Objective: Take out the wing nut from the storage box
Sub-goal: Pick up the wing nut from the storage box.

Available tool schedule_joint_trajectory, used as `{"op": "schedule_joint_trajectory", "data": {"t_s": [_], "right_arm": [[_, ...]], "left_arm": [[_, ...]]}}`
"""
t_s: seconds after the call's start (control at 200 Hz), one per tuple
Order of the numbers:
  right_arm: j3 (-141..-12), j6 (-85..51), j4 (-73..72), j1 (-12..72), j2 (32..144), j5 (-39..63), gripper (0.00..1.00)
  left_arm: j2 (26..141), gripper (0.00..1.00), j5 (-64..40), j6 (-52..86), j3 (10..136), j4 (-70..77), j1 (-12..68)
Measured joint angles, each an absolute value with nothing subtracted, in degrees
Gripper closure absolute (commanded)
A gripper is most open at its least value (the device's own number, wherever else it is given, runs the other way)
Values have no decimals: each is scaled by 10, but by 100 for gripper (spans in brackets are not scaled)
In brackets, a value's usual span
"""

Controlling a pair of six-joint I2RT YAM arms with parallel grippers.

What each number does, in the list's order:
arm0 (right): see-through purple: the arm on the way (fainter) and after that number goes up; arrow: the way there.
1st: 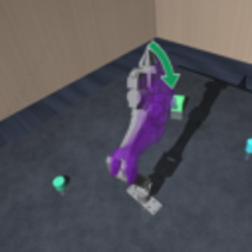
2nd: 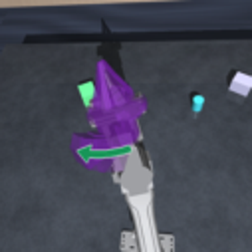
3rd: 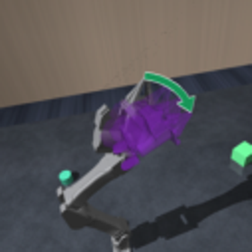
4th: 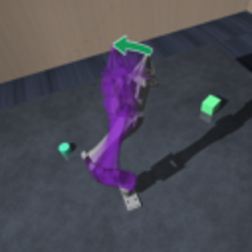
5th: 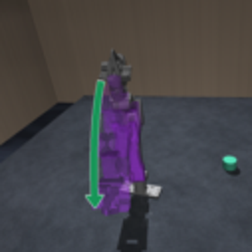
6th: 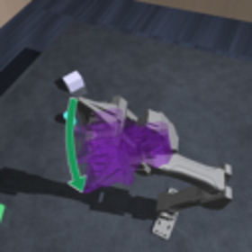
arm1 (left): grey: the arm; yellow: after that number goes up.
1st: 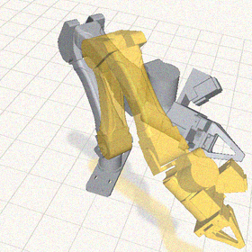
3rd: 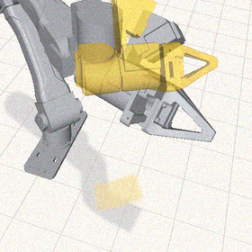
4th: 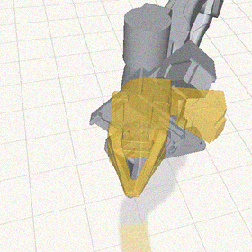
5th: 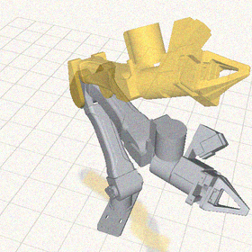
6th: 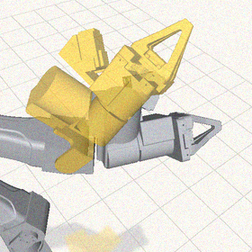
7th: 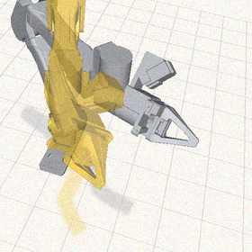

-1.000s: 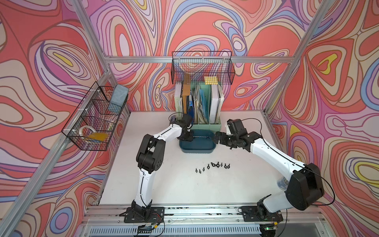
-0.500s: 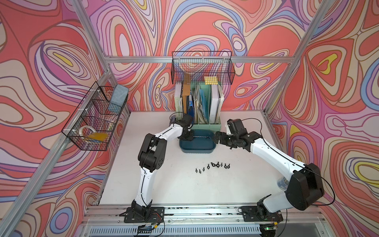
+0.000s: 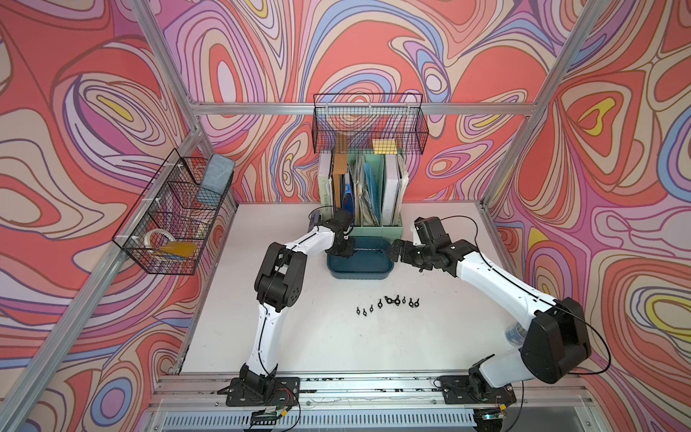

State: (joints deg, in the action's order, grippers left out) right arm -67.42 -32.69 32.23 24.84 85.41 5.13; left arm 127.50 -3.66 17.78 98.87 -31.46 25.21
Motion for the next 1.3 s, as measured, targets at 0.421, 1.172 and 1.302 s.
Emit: {"op": "schedule_joint_trajectory", "data": {"t_s": [0.421,1.172,1.302], "right_arm": [[-677,-333,319,248,857,57,2],[-772,-358,243,249,962,176,65],[-778,-359,237,251,975,192,73]], "left_arm": [[1212,94,-57,185,910,-285,252],[1051,97,-276,260,795,-208,265],[1050,97,-295,270,794,-203,274]]}}
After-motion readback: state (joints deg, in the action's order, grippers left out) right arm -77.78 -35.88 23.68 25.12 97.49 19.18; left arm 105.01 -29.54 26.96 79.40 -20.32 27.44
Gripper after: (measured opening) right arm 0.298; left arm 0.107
